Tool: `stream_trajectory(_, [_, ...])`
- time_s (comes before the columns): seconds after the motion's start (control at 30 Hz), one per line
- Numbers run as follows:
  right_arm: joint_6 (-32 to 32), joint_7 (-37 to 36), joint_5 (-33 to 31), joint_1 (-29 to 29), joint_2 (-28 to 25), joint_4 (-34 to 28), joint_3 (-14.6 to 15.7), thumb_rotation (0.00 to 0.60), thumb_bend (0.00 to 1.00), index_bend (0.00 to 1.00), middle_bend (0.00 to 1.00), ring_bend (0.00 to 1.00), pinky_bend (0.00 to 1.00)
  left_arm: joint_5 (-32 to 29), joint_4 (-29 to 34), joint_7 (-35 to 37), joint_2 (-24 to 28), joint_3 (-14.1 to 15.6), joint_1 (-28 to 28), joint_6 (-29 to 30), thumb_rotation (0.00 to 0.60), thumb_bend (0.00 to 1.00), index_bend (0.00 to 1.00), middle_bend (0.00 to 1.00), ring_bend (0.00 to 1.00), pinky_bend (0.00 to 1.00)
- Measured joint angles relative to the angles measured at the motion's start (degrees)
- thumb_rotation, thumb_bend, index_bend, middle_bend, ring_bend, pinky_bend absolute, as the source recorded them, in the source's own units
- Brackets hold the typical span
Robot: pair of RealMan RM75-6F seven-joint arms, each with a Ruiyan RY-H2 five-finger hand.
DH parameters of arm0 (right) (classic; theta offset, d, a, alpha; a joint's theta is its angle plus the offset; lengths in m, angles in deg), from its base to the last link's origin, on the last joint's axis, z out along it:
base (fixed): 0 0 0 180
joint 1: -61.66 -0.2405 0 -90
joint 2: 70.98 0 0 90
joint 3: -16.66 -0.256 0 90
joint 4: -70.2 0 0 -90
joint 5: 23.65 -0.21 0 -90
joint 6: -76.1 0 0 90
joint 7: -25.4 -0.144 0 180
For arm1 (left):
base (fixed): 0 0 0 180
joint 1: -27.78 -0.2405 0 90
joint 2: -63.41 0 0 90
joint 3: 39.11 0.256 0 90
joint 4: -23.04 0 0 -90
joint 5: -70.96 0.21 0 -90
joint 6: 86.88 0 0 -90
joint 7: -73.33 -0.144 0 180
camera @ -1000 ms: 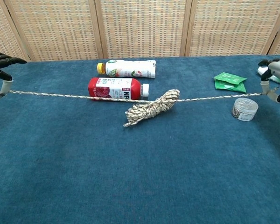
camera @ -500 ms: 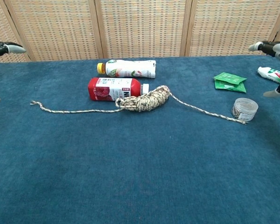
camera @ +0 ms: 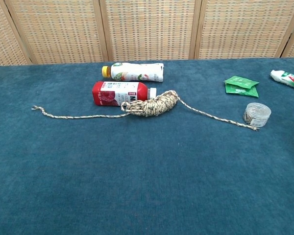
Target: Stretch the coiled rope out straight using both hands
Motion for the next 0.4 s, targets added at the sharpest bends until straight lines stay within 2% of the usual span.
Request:
stream_trajectory(0.2, [-5.49, 1.17, 5.7, 4.18, -0.2, -0.44, 2.4, 0.6, 0.0, 0.0, 0.0, 0.0, 0.0, 0.34, 5.45, -5.63, 1.4, 2.08, -5.87, 4.74, 0.6, 0.0, 0.0, 0.0, 0.0, 0.0])
stream_trajectory(0.4, [-6.25, 3.16, 7.47, 6.33, 0.04, -1.28, 3.5, 0.6, 0.0, 0.0, 0.0, 0.0, 0.0, 2.48, 7.0, -7.82, 1.24, 2.94, -8.01, 6.67, 0.6, 0.0, 0.0, 0.0, 0.0, 0.0])
